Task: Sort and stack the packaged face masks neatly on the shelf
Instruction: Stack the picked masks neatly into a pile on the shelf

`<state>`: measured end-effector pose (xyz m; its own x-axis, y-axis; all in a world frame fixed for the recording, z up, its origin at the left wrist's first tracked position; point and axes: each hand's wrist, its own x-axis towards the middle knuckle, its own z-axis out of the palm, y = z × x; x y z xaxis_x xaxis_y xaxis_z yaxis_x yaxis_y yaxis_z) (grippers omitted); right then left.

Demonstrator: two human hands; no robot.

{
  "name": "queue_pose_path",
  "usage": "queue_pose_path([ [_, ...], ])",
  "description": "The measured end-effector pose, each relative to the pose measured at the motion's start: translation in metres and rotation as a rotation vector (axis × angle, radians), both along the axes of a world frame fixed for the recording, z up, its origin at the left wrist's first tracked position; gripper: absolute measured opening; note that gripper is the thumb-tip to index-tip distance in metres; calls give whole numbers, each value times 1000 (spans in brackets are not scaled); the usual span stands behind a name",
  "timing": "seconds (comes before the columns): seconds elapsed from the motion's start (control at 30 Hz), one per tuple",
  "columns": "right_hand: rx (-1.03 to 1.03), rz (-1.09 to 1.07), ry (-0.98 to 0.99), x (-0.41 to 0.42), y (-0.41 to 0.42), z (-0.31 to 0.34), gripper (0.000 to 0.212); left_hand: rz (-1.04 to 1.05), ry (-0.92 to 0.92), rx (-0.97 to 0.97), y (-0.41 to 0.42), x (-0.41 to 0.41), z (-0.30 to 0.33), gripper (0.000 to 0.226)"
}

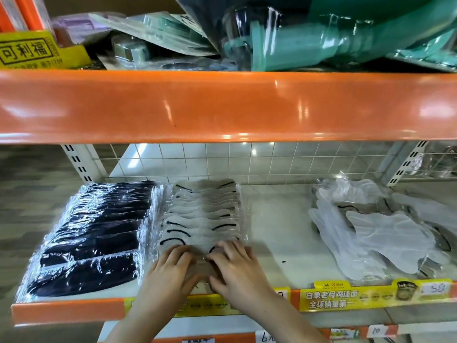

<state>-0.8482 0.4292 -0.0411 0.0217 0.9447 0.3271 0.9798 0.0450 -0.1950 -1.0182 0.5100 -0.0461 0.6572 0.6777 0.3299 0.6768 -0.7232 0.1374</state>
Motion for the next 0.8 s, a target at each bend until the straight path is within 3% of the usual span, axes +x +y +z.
queue_pose_path([
  [0.17, 6, 27, 29, -9, 14, 8, 37, 60, -183, 14, 4, -13, 7, 33],
  [0.47, -84, 192, 43, -49, 49, 23, 33, 194, -167, -24, 14, -57, 7, 36],
  [0.67, -87, 298, 49, -83, 69, 21, 36, 584, -127, -29, 16, -94, 6, 37],
  [0.8, -140, 341, 59, -99, 83, 12, 43, 762, -60, -236, 26, -115, 5, 67],
])
